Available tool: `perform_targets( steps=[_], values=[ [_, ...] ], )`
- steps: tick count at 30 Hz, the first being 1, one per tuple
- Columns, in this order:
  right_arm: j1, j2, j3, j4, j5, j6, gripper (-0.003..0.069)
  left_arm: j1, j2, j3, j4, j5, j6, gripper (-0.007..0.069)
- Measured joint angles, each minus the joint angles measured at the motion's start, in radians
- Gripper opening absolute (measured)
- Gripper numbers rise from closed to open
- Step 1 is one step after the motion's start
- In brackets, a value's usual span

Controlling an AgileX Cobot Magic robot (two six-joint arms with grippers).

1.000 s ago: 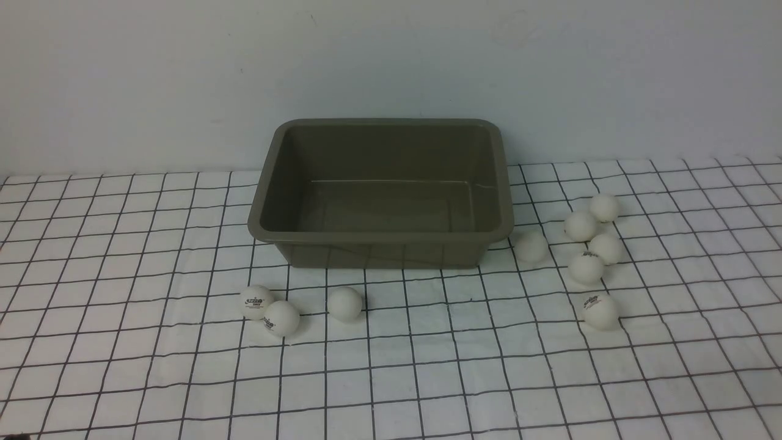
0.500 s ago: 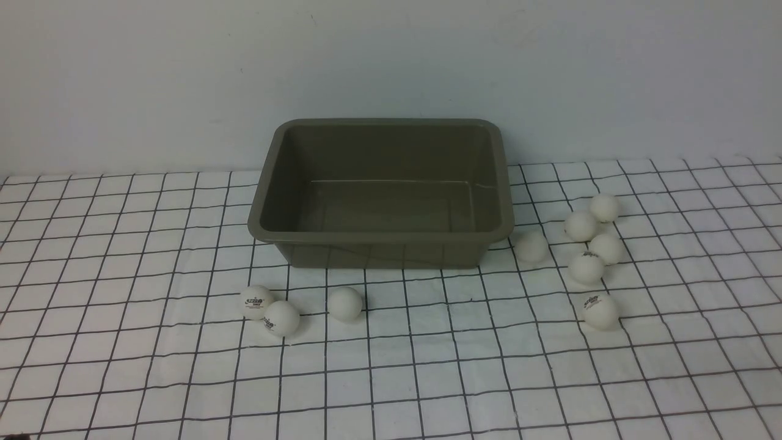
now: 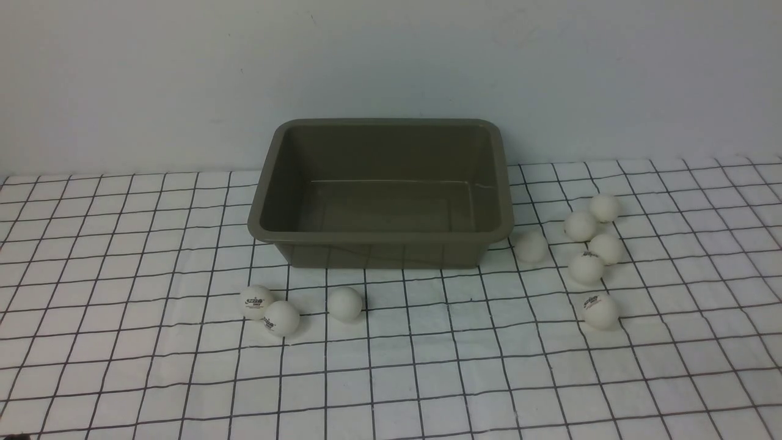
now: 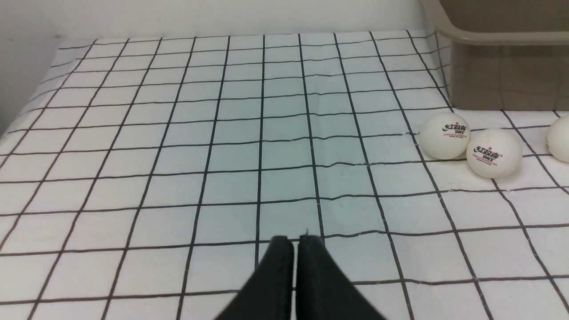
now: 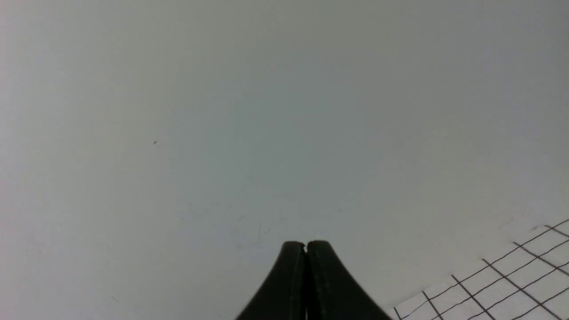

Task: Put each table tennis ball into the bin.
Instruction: Use the right arm to clamp the table tennis ball closest to it

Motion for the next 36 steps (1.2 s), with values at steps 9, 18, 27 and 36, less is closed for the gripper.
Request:
perform_targets(
  steps=[9,18,27,36],
  values=[
    [0.0,0.0,0.0,-0.247,0.0,0.169,0.0095,0.0,0.0,0.0,0.0,0.0,0.0,-0.0004],
    [0.0,0.0,0.0,-0.556,-0.051,0.501,0.0447,0.0,0.0,0.0,0.0,0.0,0.0,-0.0004],
    [0.0,0.019,-0.192,-0.913,-0.306,0.766,0.0566,0.0,0.0,0.0,0.0,0.0,0.0,-0.0004],
    [0.0,0.208,-0.553,-1.497,-0.362,1.19,0.0566,0.0,0.0,0.0,0.0,0.0,0.0,-0.0004]
  ],
)
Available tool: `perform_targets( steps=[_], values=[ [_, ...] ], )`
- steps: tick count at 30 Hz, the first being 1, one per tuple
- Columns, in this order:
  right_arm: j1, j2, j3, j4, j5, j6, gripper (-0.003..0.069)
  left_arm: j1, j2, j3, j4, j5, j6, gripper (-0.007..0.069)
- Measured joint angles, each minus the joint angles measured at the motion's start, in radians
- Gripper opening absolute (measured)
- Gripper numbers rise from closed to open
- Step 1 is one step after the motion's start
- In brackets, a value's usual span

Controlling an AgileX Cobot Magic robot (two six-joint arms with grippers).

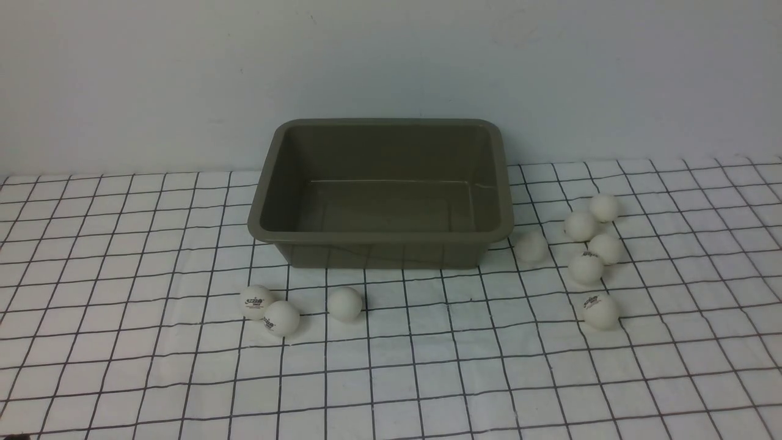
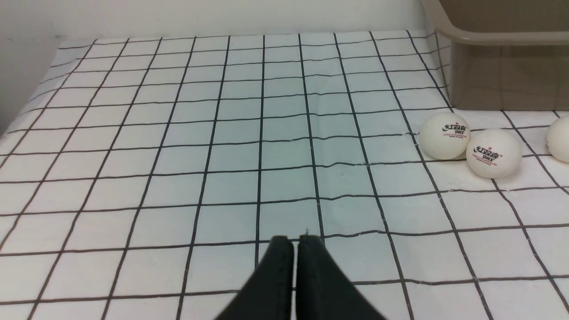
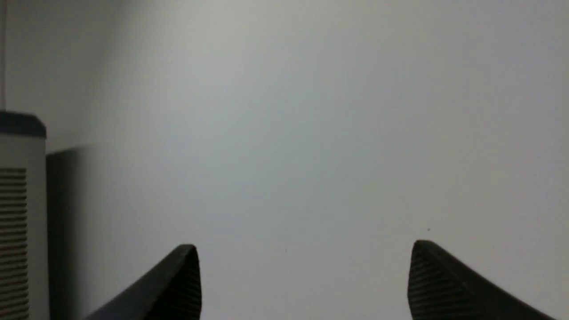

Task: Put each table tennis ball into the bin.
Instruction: Use the right arm to clamp the table tennis ball closest to it

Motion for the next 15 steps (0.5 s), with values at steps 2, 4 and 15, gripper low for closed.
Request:
perform_targets(
  steps=[2,4,15],
  values=[
    [0.0,0.024,-0.022,-0.067,-0.019,0.058,0.0566,0.0,0.0,0.0,0.0,0.0,0.0,-0.0004],
    [0.0,0.13,-0.09,-0.243,-0.115,0.246,0.0566,0.0,0.0,0.0,0.0,0.0,0.0,-0.0004],
    [0.0,0.484,-0.146,-0.336,-0.391,0.399,0.0566,0.0,0.0,0.0,0.0,0.0,0.0,-0.0004]
  ],
)
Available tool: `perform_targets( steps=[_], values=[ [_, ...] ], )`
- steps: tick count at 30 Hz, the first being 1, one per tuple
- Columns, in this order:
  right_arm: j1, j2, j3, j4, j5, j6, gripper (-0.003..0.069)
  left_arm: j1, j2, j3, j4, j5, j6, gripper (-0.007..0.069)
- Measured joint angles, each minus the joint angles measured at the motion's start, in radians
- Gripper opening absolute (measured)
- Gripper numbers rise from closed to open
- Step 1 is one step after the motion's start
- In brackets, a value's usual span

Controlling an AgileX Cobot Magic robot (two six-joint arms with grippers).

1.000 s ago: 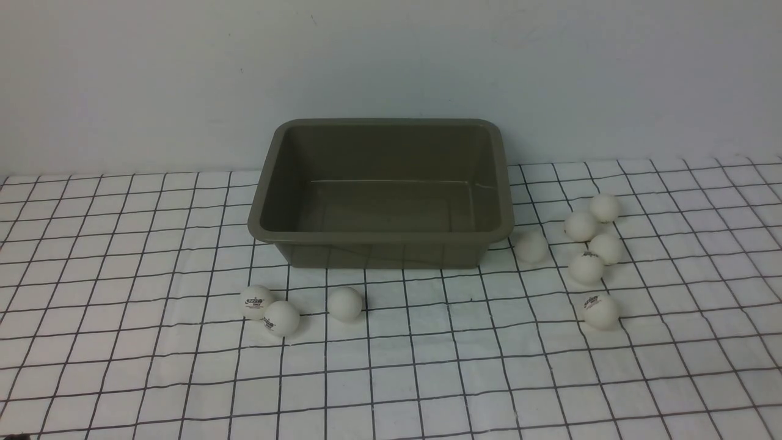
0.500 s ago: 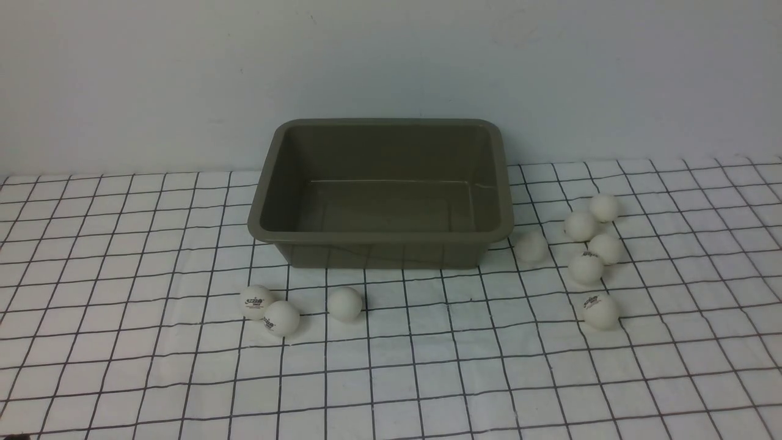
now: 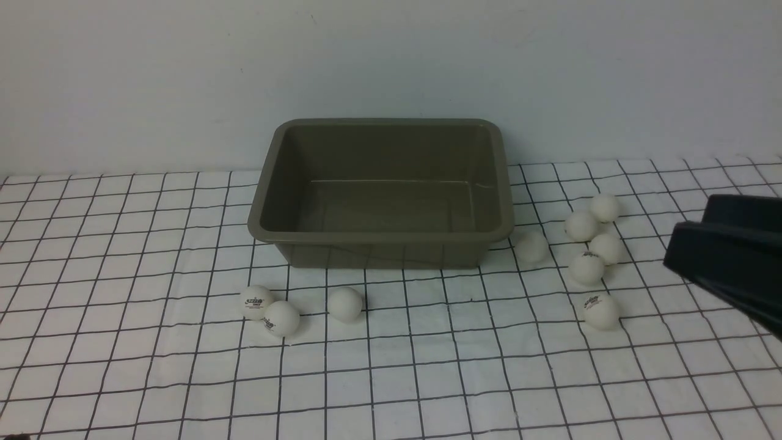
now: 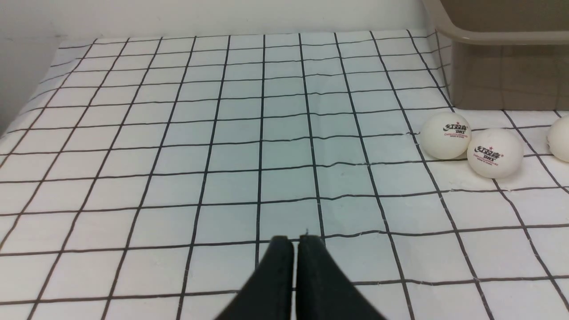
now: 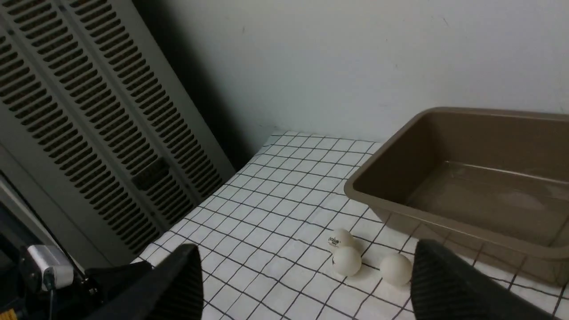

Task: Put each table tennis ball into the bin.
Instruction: Use the right arm to clamp the table tennis ball closest to it

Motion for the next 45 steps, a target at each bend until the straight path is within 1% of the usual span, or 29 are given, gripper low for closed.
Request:
perform_targets(
  steps=[5,11,12,13,14,15,16,17,19,20,21,24,26,29,31,33,34,35,38,39,40,41,42,43,44,45],
  values=[
    [0.0,0.015,-0.08,0.016,0.143,0.0,0.0566,0.0,0.0,0.0,0.0,0.0,0.0,-0.0004],
    [0.0,0.015,-0.215,0.172,0.462,0.02,0.0566,0.0,0.0,0.0,0.0,0.0,0.0,-0.0004],
    [0.0,0.015,-0.24,0.211,0.53,0.02,0.0566,0.0,0.0,0.0,0.0,0.0,0.0,-0.0004],
    [0.0,0.015,-0.264,0.243,0.639,0.013,0.0566,0.0,0.0,0.0,0.0,0.0,0.0,-0.0004],
    [0.0,0.015,-0.268,0.254,0.658,0.01,0.0566,0.0,0.0,0.0,0.0,0.0,0.0,-0.0004],
    [0.0,0.015,-0.305,0.288,0.848,-0.039,0.0566,0.0,0.0,0.0,0.0,0.0,0.0,-0.0004],
    [0.0,0.015,-0.323,0.298,0.937,-0.084,0.0566,0.0,0.0,0.0,0.0,0.0,0.0,-0.0004],
    [0.0,0.015,-0.335,0.297,1.043,-0.172,0.0566,0.0,0.0,0.0,0.0,0.0,0.0,-0.0004],
    [-0.001,0.015,-0.339,0.269,1.148,-0.39,0.0566,0.0,0.0,0.0,0.0,0.0,0.0,-0.0004],
    [-0.001,0.015,-0.337,0.26,1.161,-0.498,0.0566,0.0,0.0,0.0,0.0,0.0,0.0,-0.0004],
    [-0.001,0.015,-0.332,0.253,1.158,-0.631,0.0566,0.0,0.0,0.0,0.0,0.0,0.0,-0.0004],
    [-0.001,0.015,-0.305,0.258,1.108,-0.909,0.0566,0.0,0.0,0.0,0.0,0.0,0.0,-0.0004],
    [-0.001,0.015,-0.277,0.29,1.086,-1.051,0.056,0.0,0.0,0.0,0.0,0.0,0.0,-0.0004],
    [-0.001,0.015,-0.237,0.351,1.11,-1.164,0.0547,0.0,0.0,0.0,0.0,0.0,0.0,-0.0004],
    [-0.001,0.016,-0.182,0.465,1.208,-1.261,0.0525,0.0,0.0,0.0,0.0,0.0,0.0,-0.0004],
    [-0.001,0.016,-0.156,0.576,1.28,-1.302,0.051,0.0,0.0,0.0,0.0,0.0,0.0,-0.0004],
    [-0.001,0.016,-0.144,0.647,1.332,-1.328,0.0496,0.0,0.0,0.0,0.0,0.0,0.0,-0.0004],
    [-0.001,0.016,-0.129,0.768,1.392,-1.381,0.0478,0.0,0.0,0.0,0.0,0.0,0.0,-0.0004],
    [-0.001,0.016,-0.118,1.024,1.475,-1.496,0.0438,0.0,0.0,0.0,0.0,0.0,0.0,-0.0004],
    [-0.001,0.016,-0.118,1.049,1.475,-1.51,0.0434,0.0,0.0,0.0,0.0,0.0,0.0,-0.0004],
    [-0.001,0.016,-0.116,1.125,1.491,-1.556,0.0426,0.0,0.0,0.0,0.0,0.0,0.0,-0.0004],
    [-0.001,0.016,-0.113,1.3,1.514,-1.682,0.0395,0.0,0.0,0.0,0.0,0.0,0.0,-0.0004],
    [-0.001,0.016,-0.112,1.373,1.52,-1.765,0.0384,0.0,0.0,0.0,0.0,0.0,0.0,-0.0004],
    [-0.001,0.016,-0.111,1.49,1.523,-1.852,0.037,0.0,0.0,0.0,0.0,0.0,0.0,-0.0004],
    [-0.001,0.016,-0.111,1.576,1.525,-1.941,0.0356,0.0,0.0,0.0,0.0,0.0,0.0,-0.0004],
    [-0.001,0.016,-0.11,1.655,1.526,-2.053,0.0347,0.0,0.0,0.0,0.0,0.0,0.0,-0.0004]
  ],
)
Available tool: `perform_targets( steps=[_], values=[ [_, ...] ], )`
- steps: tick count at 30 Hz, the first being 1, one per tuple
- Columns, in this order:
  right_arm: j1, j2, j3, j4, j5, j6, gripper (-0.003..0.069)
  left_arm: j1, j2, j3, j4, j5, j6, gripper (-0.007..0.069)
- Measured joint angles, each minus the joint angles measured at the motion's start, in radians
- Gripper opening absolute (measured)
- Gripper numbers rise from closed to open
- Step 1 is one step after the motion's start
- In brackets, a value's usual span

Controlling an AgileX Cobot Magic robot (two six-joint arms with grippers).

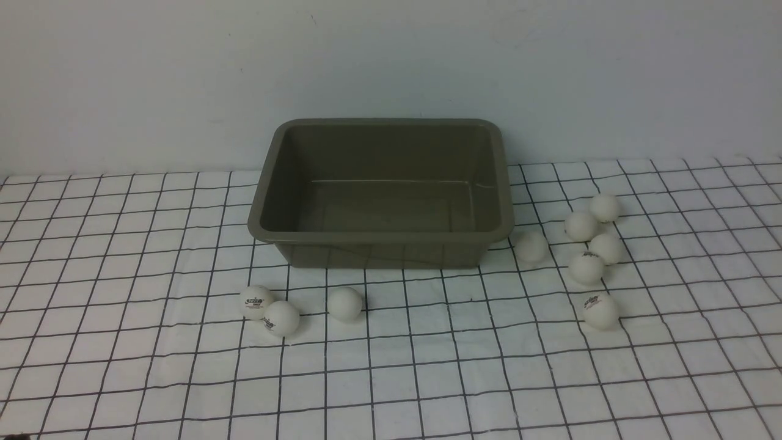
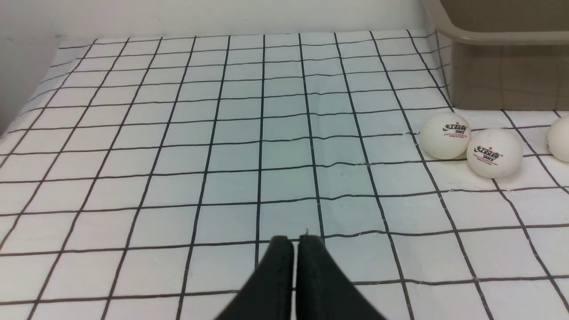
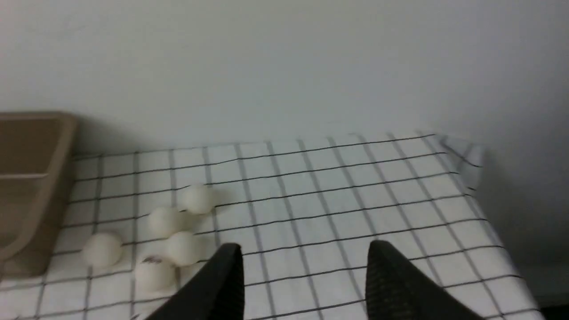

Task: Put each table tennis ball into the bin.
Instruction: Use the right arm to clamp the table tennis ball closest to it

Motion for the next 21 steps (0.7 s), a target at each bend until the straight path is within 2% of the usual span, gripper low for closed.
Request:
perform_targets(
  steps=[1,3,5,7,12,19,21],
  values=[
    [0.0,0.0,0.0,0.122,0.005,-0.129,0.0338,0.0,0.0,0.0,0.0,0.0,0.0,-0.0004],
    [0.0,0.0,0.0,0.26,0.021,-0.309,0.033,0.0,0.0,0.0,0.0,0.0,0.0,-0.0004],
    [0.0,0.0,0.0,0.346,0.042,-0.422,0.0328,0.0,0.0,0.0,0.0,0.0,0.0,-0.0004],
    [0.0,0.0,0.0,0.414,0.06,-0.481,0.0328,0.0,0.0,0.0,0.0,0.0,0.0,-0.0004],
    [0.0,0.0,0.0,0.507,0.145,-0.529,0.0328,0.0,0.0,0.0,0.0,0.0,0.0,-0.0004],
    [0.0,0.0,0.0,0.536,0.159,-0.536,0.0327,0.0,0.0,0.0,0.0,0.0,0.0,-0.0004],
    [0.0,0.02,0.0,0.59,0.172,-0.536,0.0327,0.0,0.0,0.0,0.0,0.0,0.0,-0.0004]
  ],
)
